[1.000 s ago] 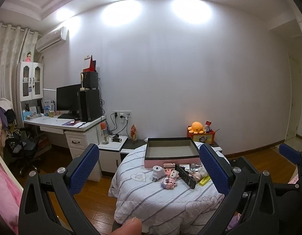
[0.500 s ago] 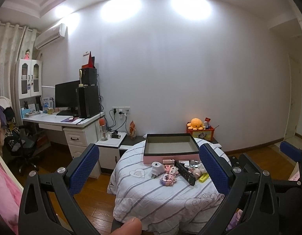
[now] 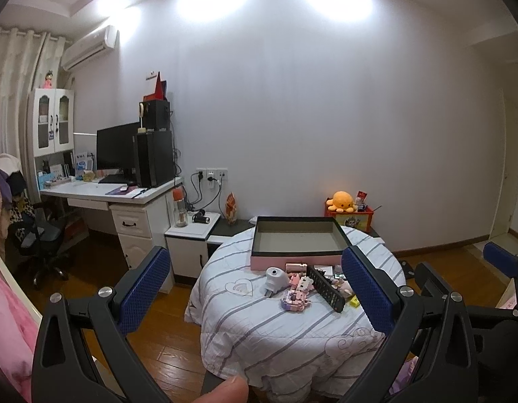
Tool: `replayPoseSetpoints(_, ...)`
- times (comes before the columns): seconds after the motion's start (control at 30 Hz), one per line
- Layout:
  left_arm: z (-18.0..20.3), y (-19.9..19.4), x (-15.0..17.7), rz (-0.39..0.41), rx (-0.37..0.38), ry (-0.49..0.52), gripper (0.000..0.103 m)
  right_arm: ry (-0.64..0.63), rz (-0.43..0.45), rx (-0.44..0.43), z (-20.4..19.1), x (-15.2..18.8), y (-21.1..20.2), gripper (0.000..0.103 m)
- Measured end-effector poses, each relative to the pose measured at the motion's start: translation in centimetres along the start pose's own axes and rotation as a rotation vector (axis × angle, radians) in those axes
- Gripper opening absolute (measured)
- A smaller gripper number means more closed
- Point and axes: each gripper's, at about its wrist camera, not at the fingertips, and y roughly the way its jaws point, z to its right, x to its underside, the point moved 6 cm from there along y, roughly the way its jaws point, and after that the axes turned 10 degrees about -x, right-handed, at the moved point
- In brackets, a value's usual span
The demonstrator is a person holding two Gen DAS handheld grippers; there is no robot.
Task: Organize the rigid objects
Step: 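Move both tools toward the cluttered items on the table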
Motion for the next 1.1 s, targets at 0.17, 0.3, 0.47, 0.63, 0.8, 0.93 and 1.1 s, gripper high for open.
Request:
replayPoseSetpoints(0.17, 0.4, 2.2, 0.4, -0.040, -0.003, 0.004, 0.103, 0.001, -0.043, -0.002, 0.1, 0.3, 2.2, 0.103)
replayPoseSetpoints(0.3, 1.1, 5.1, 1.3, -0.096, -0.001, 0.005, 0.103, 0.006, -0.089, -0.003, 0.5, 0.8, 4.6, 0.103)
replayPoseSetpoints(0.47, 2.2, 9.1, 2.3, -0.174, 0.020, 0.005, 0.103, 0.018, -0.153, 0.014, 1.5, 1.3, 8.1, 0.103)
replayPoseSetpoints(0.63, 3.2, 11.6, 2.0, -0.177, 0.029, 0.026, 0.103, 0.035, -0.173, 0.034, 2.2, 1.1, 10.2, 0.103)
replayPoseSetpoints(0.8, 3.3, 12.2, 1.5, -0.161, 0.035, 0.039, 0.103, 0.044, -0.179, 0.044, 2.1, 0.9, 10.8, 0.103)
replayPoseSetpoints(0.93, 2.9, 12.2, 1.3, -0.151, 0.038, 0.037, 0.103, 0.042, -0.173, 0.051, 1.8, 0.5, 10.8, 0.103)
replayPoseSetpoints(1.1, 2.5, 12.9, 1.4, -0.151, 0.042, 0.031, 0.103, 0.038, -0.182, 0.062, 1.5, 0.5, 11.2, 0.103)
